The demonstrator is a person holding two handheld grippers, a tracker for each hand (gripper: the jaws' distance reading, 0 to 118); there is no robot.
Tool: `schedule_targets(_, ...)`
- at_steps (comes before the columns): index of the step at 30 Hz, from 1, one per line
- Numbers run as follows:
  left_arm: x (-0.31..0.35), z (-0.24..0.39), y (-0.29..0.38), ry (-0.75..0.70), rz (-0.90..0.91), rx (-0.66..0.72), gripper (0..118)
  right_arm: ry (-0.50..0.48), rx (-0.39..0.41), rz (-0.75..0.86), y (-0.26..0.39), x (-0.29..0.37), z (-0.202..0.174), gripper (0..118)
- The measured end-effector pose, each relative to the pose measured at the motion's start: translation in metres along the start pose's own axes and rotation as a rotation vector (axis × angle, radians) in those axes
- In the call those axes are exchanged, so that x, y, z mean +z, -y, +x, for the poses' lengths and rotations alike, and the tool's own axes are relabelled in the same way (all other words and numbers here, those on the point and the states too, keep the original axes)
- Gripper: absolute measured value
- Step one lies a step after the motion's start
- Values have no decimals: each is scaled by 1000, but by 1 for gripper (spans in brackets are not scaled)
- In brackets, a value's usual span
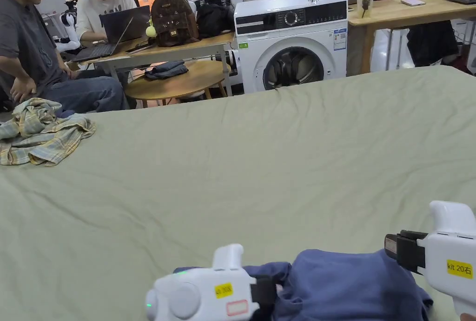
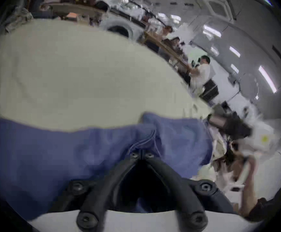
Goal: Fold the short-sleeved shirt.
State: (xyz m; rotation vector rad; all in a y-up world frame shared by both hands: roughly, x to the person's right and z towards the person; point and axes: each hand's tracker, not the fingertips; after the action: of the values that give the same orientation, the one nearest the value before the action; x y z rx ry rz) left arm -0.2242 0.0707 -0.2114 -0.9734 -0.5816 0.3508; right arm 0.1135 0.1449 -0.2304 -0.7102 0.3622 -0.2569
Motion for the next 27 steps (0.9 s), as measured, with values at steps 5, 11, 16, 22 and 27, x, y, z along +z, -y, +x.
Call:
schedule_targets(5, 6, 5, -2, 6, 37, 9, 0, 14, 46, -17, 3, 4, -7, 0)
schedule_targets(11, 109, -21, 8, 9, 200, -32, 59, -3, 27, -27, 0, -11, -10, 0)
schedule_targets(16, 182, -81, 26, -47, 284, 123, 59, -12, 55, -47, 0, -20, -18, 0)
schedule_targets(22, 163, -138, 49, 46, 256, 381, 59, -21, 58, -56, 5, -18, -24, 0)
schedule_targets(27, 116, -141, 55, 285, 284, 508, 59, -4, 58, -57, 8, -5, -23, 0)
